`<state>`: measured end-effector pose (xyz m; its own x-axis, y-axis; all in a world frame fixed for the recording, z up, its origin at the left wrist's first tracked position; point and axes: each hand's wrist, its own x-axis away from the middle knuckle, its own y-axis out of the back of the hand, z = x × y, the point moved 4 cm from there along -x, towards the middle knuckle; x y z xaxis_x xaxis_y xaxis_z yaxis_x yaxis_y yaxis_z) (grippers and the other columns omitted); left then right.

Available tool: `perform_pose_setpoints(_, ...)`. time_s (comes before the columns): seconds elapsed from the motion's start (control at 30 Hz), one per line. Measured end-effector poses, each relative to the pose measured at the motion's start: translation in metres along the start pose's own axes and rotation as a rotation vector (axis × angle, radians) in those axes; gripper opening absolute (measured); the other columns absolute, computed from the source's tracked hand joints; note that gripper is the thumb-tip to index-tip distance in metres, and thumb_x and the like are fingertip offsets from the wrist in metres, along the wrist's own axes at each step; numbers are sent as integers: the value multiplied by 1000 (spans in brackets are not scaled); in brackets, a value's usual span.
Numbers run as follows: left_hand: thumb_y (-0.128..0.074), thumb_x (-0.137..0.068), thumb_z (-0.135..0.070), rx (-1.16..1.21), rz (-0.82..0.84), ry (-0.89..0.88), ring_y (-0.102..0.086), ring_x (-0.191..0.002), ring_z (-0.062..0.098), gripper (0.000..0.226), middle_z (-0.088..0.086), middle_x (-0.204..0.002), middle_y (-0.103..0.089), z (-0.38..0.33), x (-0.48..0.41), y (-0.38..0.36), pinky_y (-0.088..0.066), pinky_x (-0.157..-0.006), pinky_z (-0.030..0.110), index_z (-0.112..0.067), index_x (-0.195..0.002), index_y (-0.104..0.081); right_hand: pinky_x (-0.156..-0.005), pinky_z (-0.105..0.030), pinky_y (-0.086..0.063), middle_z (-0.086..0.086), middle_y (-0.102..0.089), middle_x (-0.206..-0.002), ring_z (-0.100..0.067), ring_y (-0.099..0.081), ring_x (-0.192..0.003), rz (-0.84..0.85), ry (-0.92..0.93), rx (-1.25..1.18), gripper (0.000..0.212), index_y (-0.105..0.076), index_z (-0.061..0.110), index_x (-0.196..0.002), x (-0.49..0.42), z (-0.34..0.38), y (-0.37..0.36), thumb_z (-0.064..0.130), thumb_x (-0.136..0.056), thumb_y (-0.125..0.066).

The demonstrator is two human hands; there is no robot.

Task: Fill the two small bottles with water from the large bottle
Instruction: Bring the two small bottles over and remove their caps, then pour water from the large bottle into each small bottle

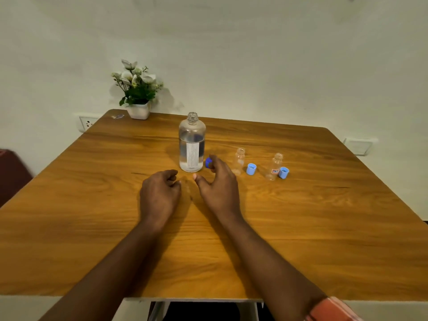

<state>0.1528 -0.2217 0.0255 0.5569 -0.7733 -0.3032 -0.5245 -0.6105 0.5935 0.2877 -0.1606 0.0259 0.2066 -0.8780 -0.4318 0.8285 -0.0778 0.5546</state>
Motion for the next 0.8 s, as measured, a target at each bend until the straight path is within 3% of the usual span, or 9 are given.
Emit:
perform_pose_setpoints(0.2,-65,-82,-10,16,-16,10,-68,-94,20,33,11,-104,-72,9,-23,1,-50,-85,29,-7,-115,-68,-99,-22,-32,-2,-40,-150,-18,-38,-136,-36,-67,-61,86,-26,18,-150,-26,7,-25,36,-81,-74)
perform_pose_setpoints(0.4,-67,-84,-11,40,-1,11,-68,-95,19,33,11,-107,-72,13,-32,-2,-48,-83,24,-7,-117,-66,-104,-35,-41,-3,-36,-153,-22,-36,-138,-40,-104,-108,106,-10,20,-154,-44,9,-42,48,-76,-76)
perform_pose_setpoints(0.53,-67,-84,-11,57,5,4,-68,-95,18,34,10,-108,-71,14,-32,-3,-51,-86,27,-7,-118,-65,-101,-42,-47,-1,-38,-152,-22,-41,-135,-78,-86,-144,106,-12,23,-153,-51,12,-46,44,-74,-78)
perform_pose_setpoints(0.8,-67,-84,-11,51,-5,-5,-68,-94,19,34,11,-107,-72,11,-27,-2,-52,-85,30,-6,-117,-65,-90,-40,-55,7,-49,-140,-14,-51,-125,-138,-34,-164,90,-27,28,-146,-36,13,-34,39,-73,-80)
